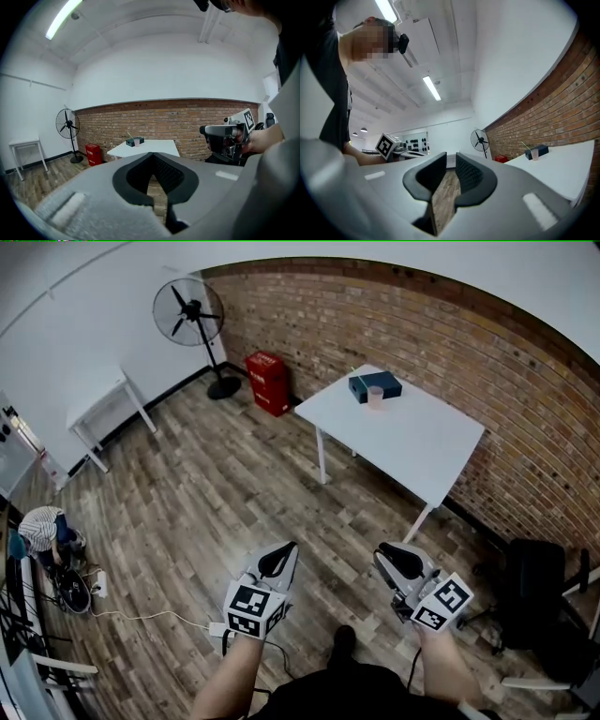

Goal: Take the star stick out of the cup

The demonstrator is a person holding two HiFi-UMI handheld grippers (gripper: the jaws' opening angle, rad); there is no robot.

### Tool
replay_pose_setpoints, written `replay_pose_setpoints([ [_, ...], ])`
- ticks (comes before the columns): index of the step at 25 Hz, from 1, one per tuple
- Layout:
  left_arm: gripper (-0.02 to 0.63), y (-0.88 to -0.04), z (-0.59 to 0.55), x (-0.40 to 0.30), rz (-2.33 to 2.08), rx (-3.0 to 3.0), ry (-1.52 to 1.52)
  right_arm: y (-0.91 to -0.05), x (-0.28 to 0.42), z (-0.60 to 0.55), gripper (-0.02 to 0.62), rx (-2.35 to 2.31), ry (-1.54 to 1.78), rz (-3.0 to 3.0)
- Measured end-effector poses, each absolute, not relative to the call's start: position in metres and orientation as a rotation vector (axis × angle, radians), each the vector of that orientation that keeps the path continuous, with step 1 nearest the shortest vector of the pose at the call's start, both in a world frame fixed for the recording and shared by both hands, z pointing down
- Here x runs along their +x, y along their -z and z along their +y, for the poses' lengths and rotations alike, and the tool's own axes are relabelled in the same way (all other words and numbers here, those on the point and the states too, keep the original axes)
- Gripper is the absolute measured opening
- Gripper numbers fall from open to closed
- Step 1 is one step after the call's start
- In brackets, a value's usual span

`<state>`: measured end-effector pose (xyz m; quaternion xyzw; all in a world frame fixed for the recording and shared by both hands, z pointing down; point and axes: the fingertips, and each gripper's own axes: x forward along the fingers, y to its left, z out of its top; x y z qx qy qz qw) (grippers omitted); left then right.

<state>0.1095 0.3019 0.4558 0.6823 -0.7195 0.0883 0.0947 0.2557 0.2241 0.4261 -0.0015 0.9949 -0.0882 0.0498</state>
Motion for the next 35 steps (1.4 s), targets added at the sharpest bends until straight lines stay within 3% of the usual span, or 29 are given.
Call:
replay_pose_setpoints([
  [5,0.008,-0.453,0.253,0.097,-2.13,2.026,-0.317,-0.427,0.247,0.176,-0.002,-0.004,0.234,3.044],
  [23,0.008,-0.451,0.166,0.051,-2.076,2.08,-0.189,-0.426,0.206,0.123,0.0,-0.046,0.244,3.067],
  [30,0.008,-0.463,0.111,-0.029,-2.02,2.134,-0.13,-0.445,0.128,0.079,0.0,-0.116,0.3,3.096],
  [35,0.006,-0.465,0.07,-0.123,-1.967,2.145,-0.106,-0.457,0.027,0.038,0.0,-0.164,0.411,3.097],
])
